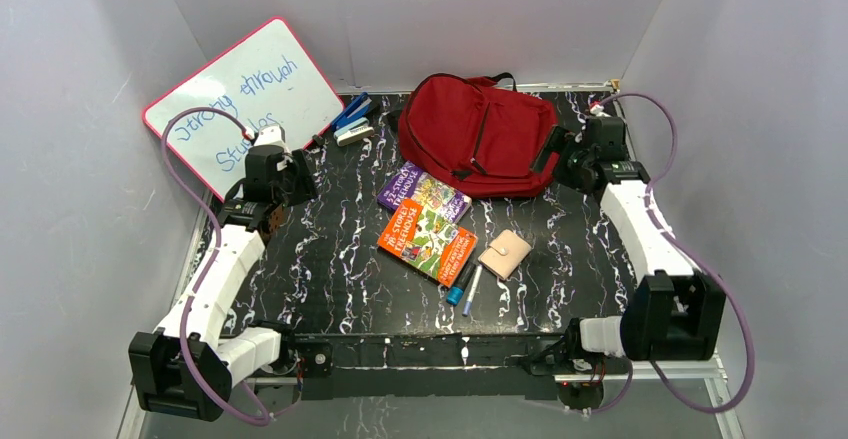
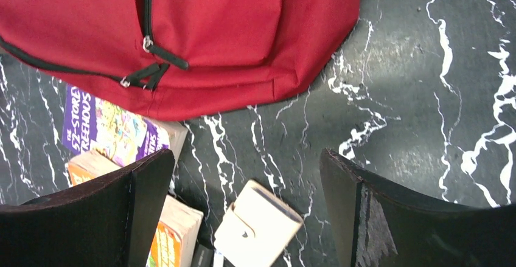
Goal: Pack the student bag
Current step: Pick up the student bag at the center of the board.
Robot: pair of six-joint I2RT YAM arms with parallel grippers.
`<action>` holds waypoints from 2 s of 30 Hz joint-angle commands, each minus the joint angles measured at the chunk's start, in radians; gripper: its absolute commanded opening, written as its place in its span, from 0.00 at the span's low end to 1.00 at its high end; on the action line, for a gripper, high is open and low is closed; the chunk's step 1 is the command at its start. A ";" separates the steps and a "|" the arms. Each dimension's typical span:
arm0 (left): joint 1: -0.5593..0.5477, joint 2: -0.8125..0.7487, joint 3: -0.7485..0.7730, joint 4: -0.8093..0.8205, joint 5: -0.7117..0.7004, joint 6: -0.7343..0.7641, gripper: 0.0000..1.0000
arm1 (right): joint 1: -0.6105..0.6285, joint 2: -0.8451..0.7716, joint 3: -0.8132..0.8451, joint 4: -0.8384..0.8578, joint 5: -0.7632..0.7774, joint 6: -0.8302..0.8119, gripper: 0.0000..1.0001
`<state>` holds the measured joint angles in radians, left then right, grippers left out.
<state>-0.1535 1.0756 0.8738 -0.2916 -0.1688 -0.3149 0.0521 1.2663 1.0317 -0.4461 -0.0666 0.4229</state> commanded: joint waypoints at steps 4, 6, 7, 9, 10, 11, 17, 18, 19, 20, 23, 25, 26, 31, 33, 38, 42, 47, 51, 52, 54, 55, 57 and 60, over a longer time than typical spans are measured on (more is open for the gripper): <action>0.020 0.007 0.005 0.001 0.046 -0.007 0.54 | -0.033 0.209 0.149 0.107 0.106 0.050 0.96; 0.023 0.009 0.004 0.001 0.057 -0.010 0.54 | -0.044 0.270 0.180 0.116 0.135 0.051 0.95; 0.024 0.009 0.002 0.002 0.061 -0.010 0.54 | -0.070 0.299 0.195 0.120 0.134 0.053 0.95; 0.025 0.012 0.000 0.002 0.069 -0.013 0.54 | -0.101 0.353 0.217 0.135 0.126 0.051 0.94; 0.025 0.014 0.001 0.002 0.073 -0.013 0.54 | -0.113 0.376 0.229 0.145 0.117 0.045 0.94; 0.026 0.016 0.001 0.002 0.079 -0.013 0.54 | -0.125 0.406 0.244 0.147 0.108 0.038 0.94; 0.028 0.022 0.001 0.001 0.097 -0.013 0.54 | -0.207 0.568 0.311 0.225 -0.153 0.000 0.94; 0.029 0.026 0.001 0.000 0.099 -0.013 0.54 | -0.223 0.589 0.316 0.245 -0.203 -0.001 0.93; 0.030 0.028 0.002 0.000 0.104 -0.013 0.54 | -0.232 0.615 0.326 0.258 -0.253 -0.004 0.93; 0.031 0.031 0.002 0.000 0.109 -0.013 0.54 | -0.238 0.640 0.344 0.260 -0.290 -0.010 0.92; 0.033 0.036 0.004 -0.001 0.130 -0.016 0.54 | -0.244 0.704 0.382 0.275 -0.356 -0.026 0.90; 0.034 0.038 0.002 0.000 0.145 -0.018 0.54 | -0.245 0.740 0.395 0.298 -0.408 -0.029 0.90; 0.034 0.039 0.001 0.000 0.153 -0.018 0.54 | -0.245 0.755 0.401 0.308 -0.430 -0.029 0.90; 0.035 0.053 0.002 0.000 0.169 -0.018 0.54 | -0.245 0.849 0.445 0.328 -0.535 -0.026 0.85; 0.035 0.059 0.003 0.000 0.204 -0.018 0.54 | -0.245 0.880 0.459 0.325 -0.545 -0.028 0.77; 0.035 0.069 0.004 0.002 0.234 -0.014 0.54 | -0.245 0.896 0.460 0.324 -0.510 -0.034 0.59; 0.035 0.076 0.005 0.008 0.260 -0.012 0.54 | -0.244 0.868 0.490 0.298 -0.458 -0.041 0.33; 0.035 0.096 0.002 0.030 0.320 -0.049 0.56 | -0.242 0.762 0.508 0.348 -0.491 -0.005 0.09; -0.017 0.137 -0.009 0.102 0.347 -0.149 0.56 | -0.230 0.661 0.555 0.351 -0.506 0.039 0.00; -0.051 0.154 -0.008 0.124 0.334 -0.162 0.56 | -0.220 0.641 0.587 0.326 -0.494 0.041 0.00; -0.127 0.186 -0.014 0.194 0.300 -0.167 0.56 | -0.196 0.610 0.648 0.290 -0.470 0.047 0.00; -0.158 0.207 -0.019 0.237 0.285 -0.165 0.56 | -0.184 0.595 0.674 0.282 -0.466 0.058 0.00; -0.194 0.262 -0.035 0.347 0.310 -0.155 0.56 | -0.158 0.576 0.714 0.279 -0.464 0.080 0.00; -0.215 0.371 -0.037 0.465 0.327 -0.127 0.56 | -0.117 0.568 0.777 0.255 -0.451 0.088 0.00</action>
<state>-0.3435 1.3491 0.8505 -0.0299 0.1421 -0.4549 -0.1150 1.9095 1.6932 -0.2310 -0.5251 0.4717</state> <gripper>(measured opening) 0.558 0.026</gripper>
